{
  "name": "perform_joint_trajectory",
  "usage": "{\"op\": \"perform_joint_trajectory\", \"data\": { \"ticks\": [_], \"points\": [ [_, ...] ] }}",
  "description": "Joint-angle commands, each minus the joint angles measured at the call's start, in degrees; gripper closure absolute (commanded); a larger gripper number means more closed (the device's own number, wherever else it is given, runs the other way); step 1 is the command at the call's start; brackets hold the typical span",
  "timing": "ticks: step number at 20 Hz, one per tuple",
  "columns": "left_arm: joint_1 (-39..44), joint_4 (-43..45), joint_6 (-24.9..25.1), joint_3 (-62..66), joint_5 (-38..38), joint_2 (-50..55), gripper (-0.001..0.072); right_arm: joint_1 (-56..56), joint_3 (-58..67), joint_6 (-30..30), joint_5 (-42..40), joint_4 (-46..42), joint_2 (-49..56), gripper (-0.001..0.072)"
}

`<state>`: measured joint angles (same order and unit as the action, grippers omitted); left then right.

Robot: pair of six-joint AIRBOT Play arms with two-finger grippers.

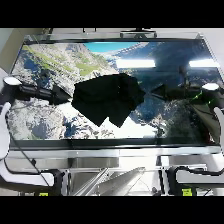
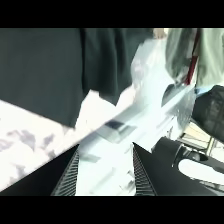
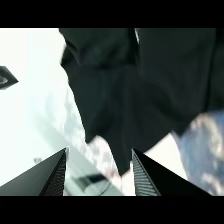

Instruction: Fold the shirts.

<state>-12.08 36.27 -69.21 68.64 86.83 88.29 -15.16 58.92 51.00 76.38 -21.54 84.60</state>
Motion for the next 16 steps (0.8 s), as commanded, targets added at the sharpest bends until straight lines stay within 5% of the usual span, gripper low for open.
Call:
{"op": "perform_joint_trajectory", "data": {
  "ticks": [1, 7, 16],
  "points": [
    [5.25, 0.09, 0.76, -18.27, -11.39, -9.35, 0.0362, 2.25, -7.85, 0.0, -6.23, -0.81, -0.26, 0.025],
    [19.15, 0.0, 0.52, -31.67, -30.34, -15.52, 0.0362, 8.94, -10.43, 0.02, -13.38, -0.15, 0.48, 0.025],
    [21.11, -0.33, -0.87, -35.17, -39.15, -15.41, 0.0362, 10.36, -10.43, 0.02, -17.88, 0.35, 1.25, 0.0249]
  ]
}}
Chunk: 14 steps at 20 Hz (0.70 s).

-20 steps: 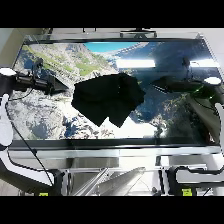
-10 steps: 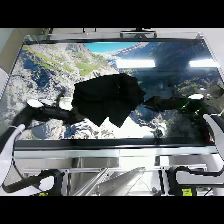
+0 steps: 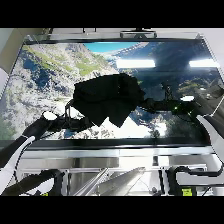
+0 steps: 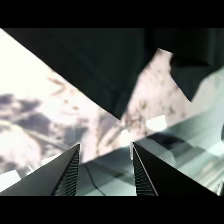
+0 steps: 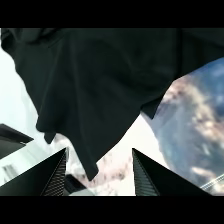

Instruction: Fold the shirts.

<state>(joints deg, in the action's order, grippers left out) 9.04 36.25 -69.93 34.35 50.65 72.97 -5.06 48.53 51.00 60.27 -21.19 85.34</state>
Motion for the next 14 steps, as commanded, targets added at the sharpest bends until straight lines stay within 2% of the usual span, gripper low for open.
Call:
{"op": "perform_joint_trajectory", "data": {
  "ticks": [1, 5, 14],
  "points": [
    [0.02, -0.24, -0.13, -0.39, -3.41, -0.09, 0.0362, 0.26, -0.04, 0.0, -2.01, -0.02, 1.22, 0.0249],
    [2.64, -0.22, -0.17, 0.2, -8.41, 0.04, 0.0362, 0.28, -0.04, 0.02, -1.73, 1.55, 4.7, 0.0249],
    [2.95, 0.15, -0.17, 0.2, -10.8, 0.09, 0.0362, 4.13, -0.02, -0.48, -5.38, 4.7, 7.17, 0.0251]
  ]
}}
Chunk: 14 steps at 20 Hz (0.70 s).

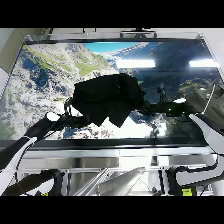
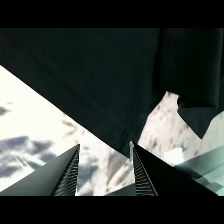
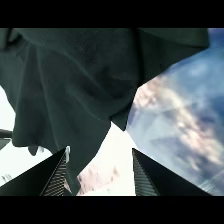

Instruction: Fold the shirts.

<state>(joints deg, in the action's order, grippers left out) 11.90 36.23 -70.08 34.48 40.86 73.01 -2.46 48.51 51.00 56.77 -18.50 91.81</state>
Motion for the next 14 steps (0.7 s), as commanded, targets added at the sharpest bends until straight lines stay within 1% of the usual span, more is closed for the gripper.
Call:
{"op": "perform_joint_trajectory", "data": {
  "ticks": [1, 3, 5, 7, 10, 14],
  "points": [
    [0.09, 0.2, -0.02, 0.04, -1.01, 0.04, 0.0362, 2.05, 0.0, -2.03, -2.4, 4.07, 0.76, 0.025],
    [0.09, -0.04, -0.04, 0.04, -0.98, 0.81, 0.0362, 3.26, 0.09, -4.76, -3.39, 8.87, 0.83, 0.0251],
    [0.11, -1.9, -0.04, 0.07, -0.66, 3.39, 0.0362, 4.2, 0.22, -6.08, -5.97, 11.69, 0.83, 0.025],
    [0.22, -4.81, 0.63, 0.09, -1.27, 5.84, 0.0362, 4.46, 0.48, -6.08, -6.45, 11.93, 0.83, 0.0251],
    [0.22, -4.92, 0.68, 0.2, -3.39, 6.95, 0.0362, 4.39, 0.48, -6.12, -6.88, 11.89, 0.83, 0.0251],
    [0.24, -4.9, 0.63, 3.58, -2.91, 6.95, 0.0362, 4.39, 0.48, -6.27, -7.39, 11.91, 0.83, 0.0251]
  ]
}}
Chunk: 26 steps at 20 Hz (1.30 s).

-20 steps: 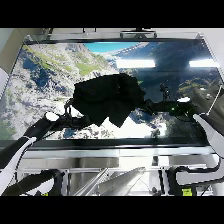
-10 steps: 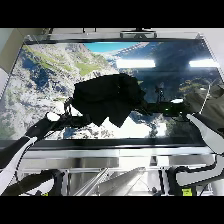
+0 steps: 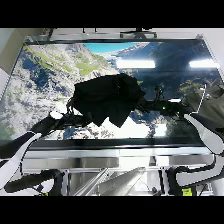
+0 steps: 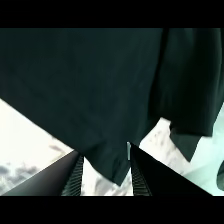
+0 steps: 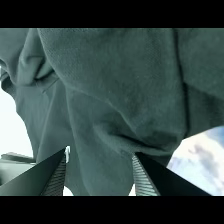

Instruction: Fold the shirts.

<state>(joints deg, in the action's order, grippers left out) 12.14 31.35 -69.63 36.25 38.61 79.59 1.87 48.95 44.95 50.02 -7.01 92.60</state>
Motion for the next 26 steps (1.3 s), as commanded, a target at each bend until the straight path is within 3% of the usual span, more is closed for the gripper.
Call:
{"op": "perform_joint_trajectory", "data": {
  "ticks": [1, 8, 9, 10, 11, 12, 13, 14, 15, 18, 21, 26],
  "points": [
    [0.04, -0.02, 0.17, 2.58, -0.7, 0.39, 0.0362, 0.07, 0.04, -0.22, -0.76, 0.42, 0.04, 0.0251],
    [5.25, -0.11, 0.04, 3.43, -7.67, 2.82, 0.0364, 0.02, 0.04, -0.22, -2.23, 0.42, 0.04, 0.0252],
    [5.6, -0.5, -0.37, 3.43, -7.65, 3.63, 0.0401, 0.02, 0.04, -0.22, -2.23, 0.44, 0.04, 0.0252],
    [5.68, -2.14, -0.35, 3.43, -7.48, 4.39, 0.0623, 0.02, 0.04, -0.2, -2.21, 0.44, 0.04, 0.0253],
    [5.68, -3.43, -0.33, 3.45, -7.54, 4.76, 0.0683, 0.02, 0.04, -0.22, -2.21, 0.44, 0.04, 0.0279],
    [5.64, -4.28, -0.31, 3.48, -7.74, 4.79, 0.0683, 0.02, 0.04, -0.22, -2.23, 0.42, 0.04, 0.048],
    [5.64, -4.37, -0.28, 3.93, -7.34, 4.74, 0.0683, 0.02, 0.04, -0.22, -2.25, 0.46, 0.04, 0.0586],
    [5.64, -4.35, -0.28, 4.63, -6.56, 4.72, 0.0683, 0.02, 0.04, -0.22, -2.29, 0.7, 0.07, 0.0598],
    [5.64, -4.31, -0.26, 5.51, -5.68, 4.63, 0.0684, 0.02, 0.04, -0.2, -2.47, 1.07, 0.11, 0.0688],
    [4.26, -3.96, 0.37, 10.51, 0.35, 4.63, 0.0684, -0.57, 0.61, -0.2, -1.62, 2.1, 0.04, 0.0699],
    [-1.11, -4.09, 1.68, 17.46, 12.61, 2.38, 0.0684, -6.47, 3.63, 0.13, 6.64, 2.08, -3.13, 0.0699],
    [-11.5, -7.17, 2.27, 29.09, 23.56, -11.47, 0.0684, -25.27, 12.57, 6.23, 18.21, 1.73, -21.18, 0.0699]
  ]
}}
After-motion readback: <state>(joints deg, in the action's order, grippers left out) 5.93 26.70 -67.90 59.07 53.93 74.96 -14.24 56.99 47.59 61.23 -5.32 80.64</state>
